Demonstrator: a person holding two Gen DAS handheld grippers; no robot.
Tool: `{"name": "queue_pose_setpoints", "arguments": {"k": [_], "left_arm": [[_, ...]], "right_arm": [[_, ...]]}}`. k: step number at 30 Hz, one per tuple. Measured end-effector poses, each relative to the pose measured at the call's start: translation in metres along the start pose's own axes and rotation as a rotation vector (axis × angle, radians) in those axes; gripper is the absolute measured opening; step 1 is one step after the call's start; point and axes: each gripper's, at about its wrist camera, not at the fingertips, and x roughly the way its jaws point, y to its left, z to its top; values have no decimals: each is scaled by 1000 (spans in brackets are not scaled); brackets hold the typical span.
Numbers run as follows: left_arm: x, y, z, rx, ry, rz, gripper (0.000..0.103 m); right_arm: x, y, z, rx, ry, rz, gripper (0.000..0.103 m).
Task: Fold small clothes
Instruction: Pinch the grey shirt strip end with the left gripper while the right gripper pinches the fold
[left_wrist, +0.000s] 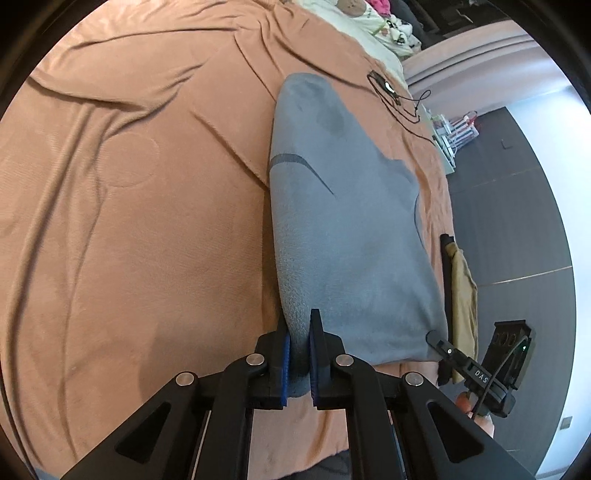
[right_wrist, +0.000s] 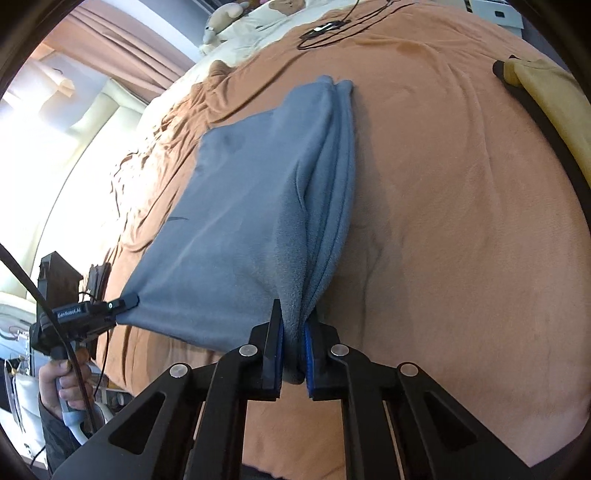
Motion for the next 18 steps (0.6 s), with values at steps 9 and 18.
{"name": "queue_pose_setpoints", "arguments": {"k": [9,18], "left_arm": [[-18,5,-32,31,10,16,8],[-31,12,-70,55,14,30,8]], "right_arm": [[-13,5,-35,-2,9,16,6],[-25,13,-68,1,5,14,6]]}}
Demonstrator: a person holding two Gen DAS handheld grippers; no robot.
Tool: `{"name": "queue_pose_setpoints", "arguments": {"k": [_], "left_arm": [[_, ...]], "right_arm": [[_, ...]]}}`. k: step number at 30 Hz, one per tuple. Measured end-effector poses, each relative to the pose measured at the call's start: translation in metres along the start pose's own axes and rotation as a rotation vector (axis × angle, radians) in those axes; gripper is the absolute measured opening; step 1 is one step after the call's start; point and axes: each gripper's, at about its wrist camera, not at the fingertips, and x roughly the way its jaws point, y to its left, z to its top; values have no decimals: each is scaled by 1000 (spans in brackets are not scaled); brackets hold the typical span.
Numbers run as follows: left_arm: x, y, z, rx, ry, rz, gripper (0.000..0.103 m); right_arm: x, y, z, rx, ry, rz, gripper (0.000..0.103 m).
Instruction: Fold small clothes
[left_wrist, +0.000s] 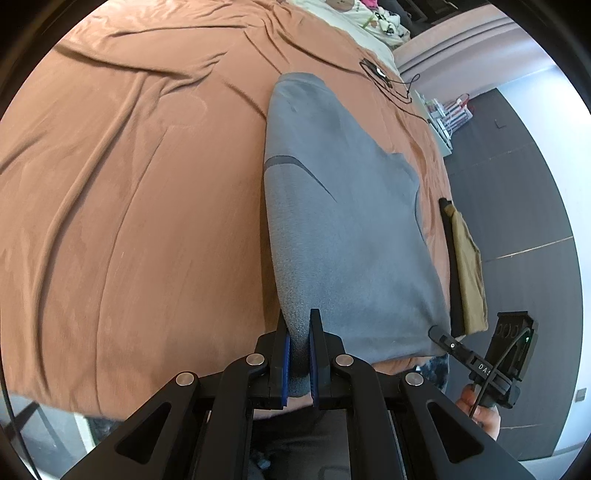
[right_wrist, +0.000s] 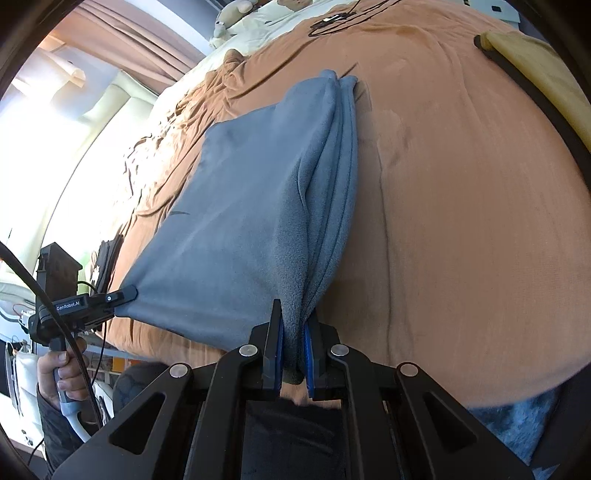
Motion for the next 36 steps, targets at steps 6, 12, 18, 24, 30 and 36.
{"name": "queue_pose_setpoints", "arguments": {"k": [6,12,18,24,30,36], "left_arm": [[3,0,-16,12,12,17,8],[10,-1,-9,26,26,97,26],[15,6,12,9,-26,97,53],[26,15,39,-21,-37,80,53],[37,18,61,-17,-32,66,53],[50,18,80,-6,-23,63,53]], "right_arm": [[-5,3,-15,-5,-8,-9,6],[-6,-6,-11,31,1,-3,12],[-7,-23,7,84,-65,46,58],[9,-30,26,94,-72,57,58],[27,-34,45,88,-64,49,58],[42,-36,64,79,-55,55,58]]}}
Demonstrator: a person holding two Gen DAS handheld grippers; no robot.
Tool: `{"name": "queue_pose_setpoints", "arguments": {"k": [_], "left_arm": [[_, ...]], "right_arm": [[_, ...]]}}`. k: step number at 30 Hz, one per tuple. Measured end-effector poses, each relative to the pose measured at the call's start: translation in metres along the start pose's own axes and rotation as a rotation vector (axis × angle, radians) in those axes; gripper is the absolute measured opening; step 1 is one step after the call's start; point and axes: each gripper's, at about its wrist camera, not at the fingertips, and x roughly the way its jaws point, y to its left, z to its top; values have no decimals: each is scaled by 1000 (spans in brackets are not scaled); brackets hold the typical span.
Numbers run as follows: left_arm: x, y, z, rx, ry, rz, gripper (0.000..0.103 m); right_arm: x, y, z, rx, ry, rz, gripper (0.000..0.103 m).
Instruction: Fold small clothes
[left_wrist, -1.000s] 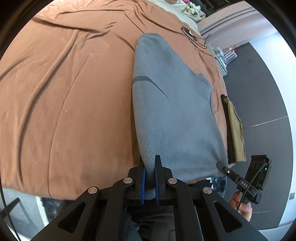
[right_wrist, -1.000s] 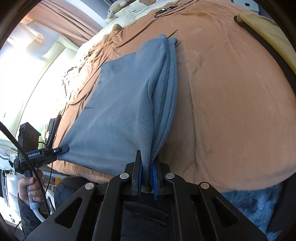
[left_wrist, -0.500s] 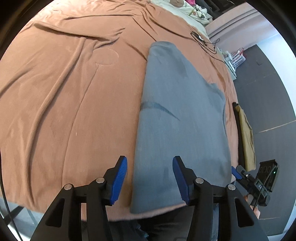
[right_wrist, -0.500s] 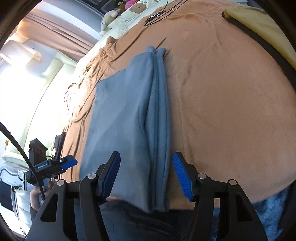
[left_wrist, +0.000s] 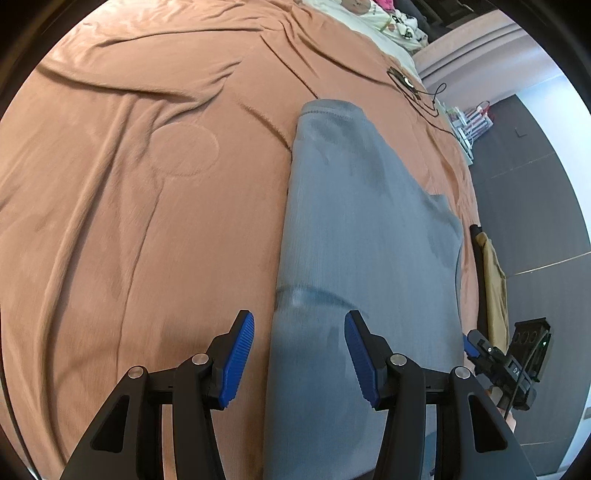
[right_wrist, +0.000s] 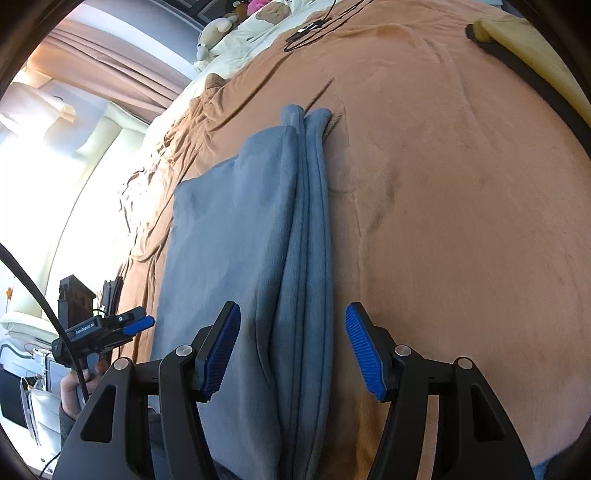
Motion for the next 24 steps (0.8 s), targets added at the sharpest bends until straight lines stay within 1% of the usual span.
{"name": "queue_pose_setpoints", "arguments": {"k": [5,8,11,15,17,19,22,24], "left_arm": [[10,-2,19,2,-3,-5,53],[18,-2,32,10,2,10,53],[24,-1,45,3,6,-1,53],[29,-1,61,7,-3,-11,53],[31,-1,69,9,-7,-27,51],[33,-2,78,17,-15,-41,49],[37,-3,91,22,-23,-62,44],[39,-4,99,17,-24,-68,42]], "right_arm": [[13,-1,15,-14,3,-7,58],[23,-1,23,-16,12,-11,57],[32,-2,31,-21,27,-7,52],[42,-7,42,-7,34,-1,52],[43,-10,47,5,32,19,52],[45,-12,51,3,28,22,52],[50,-15,58,-1,19,42,52],[52,-18,62,2,13,53,48]]}}
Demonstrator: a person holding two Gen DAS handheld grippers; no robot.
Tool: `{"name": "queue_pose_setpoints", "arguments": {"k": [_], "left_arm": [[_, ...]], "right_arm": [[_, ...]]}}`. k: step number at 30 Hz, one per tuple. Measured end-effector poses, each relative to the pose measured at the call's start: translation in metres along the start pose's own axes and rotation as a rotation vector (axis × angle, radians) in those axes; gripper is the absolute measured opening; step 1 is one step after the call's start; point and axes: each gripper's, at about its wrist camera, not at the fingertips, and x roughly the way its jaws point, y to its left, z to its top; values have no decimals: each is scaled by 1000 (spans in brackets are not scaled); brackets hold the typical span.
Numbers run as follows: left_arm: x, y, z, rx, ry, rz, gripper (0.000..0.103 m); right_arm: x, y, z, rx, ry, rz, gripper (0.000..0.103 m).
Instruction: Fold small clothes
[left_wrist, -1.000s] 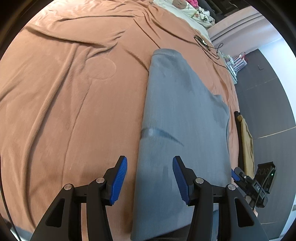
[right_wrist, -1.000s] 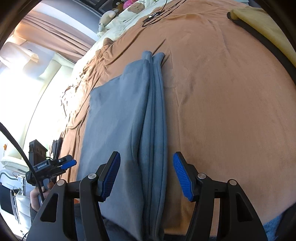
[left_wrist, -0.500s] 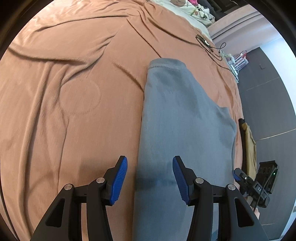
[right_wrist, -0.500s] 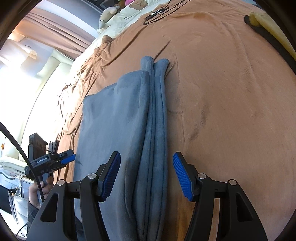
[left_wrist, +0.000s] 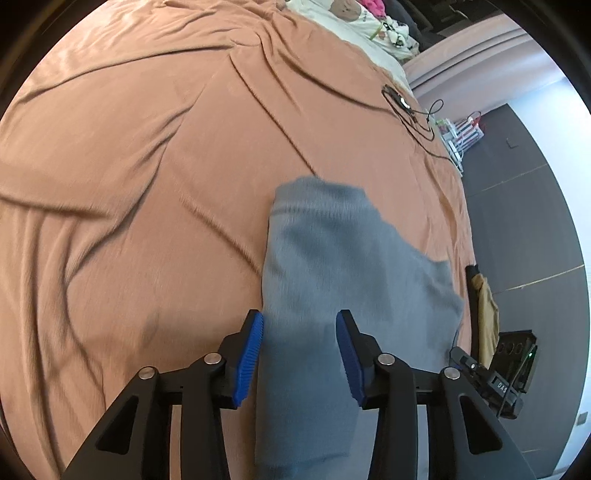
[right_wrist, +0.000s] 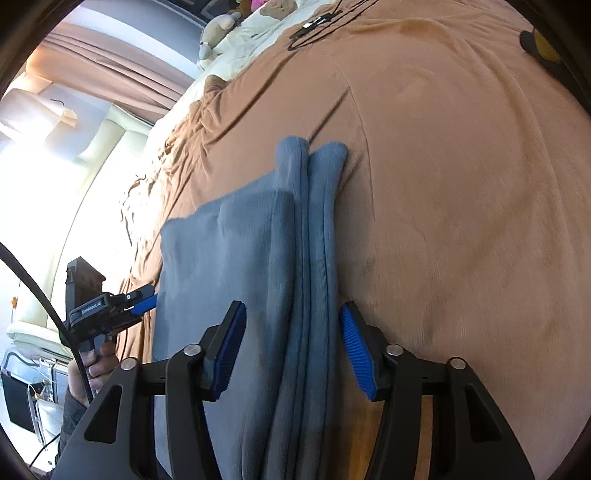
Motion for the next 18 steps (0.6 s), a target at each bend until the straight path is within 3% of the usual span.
{"name": "queue_pose_setpoints", "arguments": {"k": [4,18], "left_arm": [[5,1,17,-3,-12,-11,34],[36,16,44,-62,6,-45,33]], "right_arm": [[9,-7,6,6,4,18,40],[31,-5,26,1,13,20,40]]}}
